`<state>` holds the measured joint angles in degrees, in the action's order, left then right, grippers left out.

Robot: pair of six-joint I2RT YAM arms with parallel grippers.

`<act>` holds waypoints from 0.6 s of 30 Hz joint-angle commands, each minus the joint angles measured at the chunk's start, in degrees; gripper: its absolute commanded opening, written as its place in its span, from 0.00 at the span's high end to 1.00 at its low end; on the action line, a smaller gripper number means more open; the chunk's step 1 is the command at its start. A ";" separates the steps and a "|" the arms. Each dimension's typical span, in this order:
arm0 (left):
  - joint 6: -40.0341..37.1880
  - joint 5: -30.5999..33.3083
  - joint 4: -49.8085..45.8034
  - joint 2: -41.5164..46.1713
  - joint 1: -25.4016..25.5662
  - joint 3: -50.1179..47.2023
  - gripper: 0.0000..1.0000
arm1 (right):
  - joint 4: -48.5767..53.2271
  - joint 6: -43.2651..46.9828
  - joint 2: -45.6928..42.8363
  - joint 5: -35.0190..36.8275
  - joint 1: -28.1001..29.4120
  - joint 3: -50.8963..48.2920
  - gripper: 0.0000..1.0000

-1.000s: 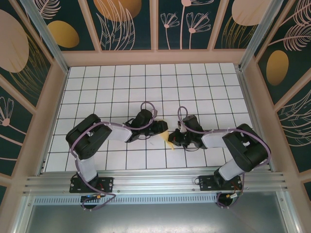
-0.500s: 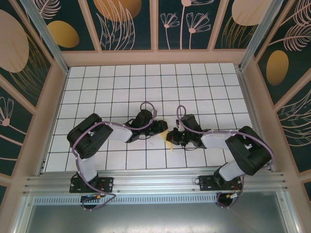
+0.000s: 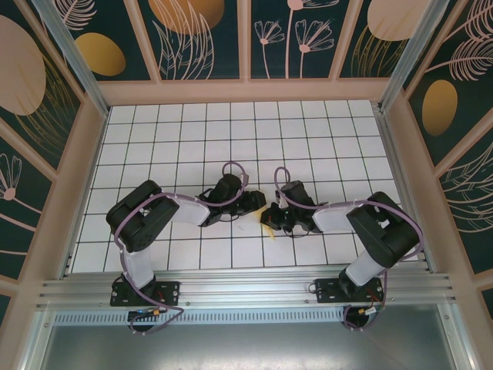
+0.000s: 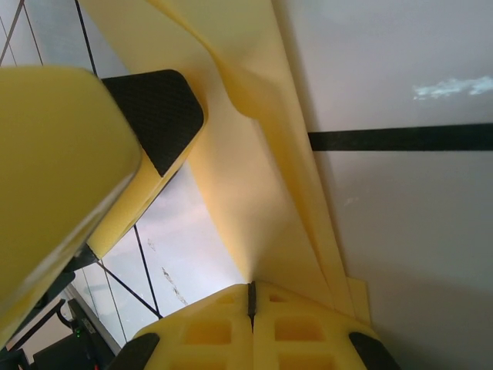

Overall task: Fold a paper plane with a square sheet of paper (pick it up from the middle)
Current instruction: Fold the wing for the fifth time at the center of the table.

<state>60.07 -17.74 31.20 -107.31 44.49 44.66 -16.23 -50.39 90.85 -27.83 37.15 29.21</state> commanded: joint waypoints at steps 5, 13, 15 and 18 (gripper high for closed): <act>-2.31 2.96 -5.25 -1.64 0.06 0.61 0.55 | 5.78 0.97 -6.36 1.29 0.29 -5.20 0.92; -2.53 3.02 -5.93 -3.11 0.07 1.19 0.58 | 7.67 1.07 -12.68 -0.47 0.30 -9.78 0.89; -2.55 2.81 -6.06 -3.48 0.07 1.30 0.59 | 7.68 0.77 -14.42 -0.74 0.28 -11.12 0.88; -2.74 2.45 -6.28 -3.77 0.07 1.60 0.63 | 7.84 0.35 -17.27 -1.38 0.29 -12.06 0.88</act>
<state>59.05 -17.19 28.80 -107.70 44.49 45.69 -10.83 -49.91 76.09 -27.81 37.19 18.55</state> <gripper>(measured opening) 0.377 0.122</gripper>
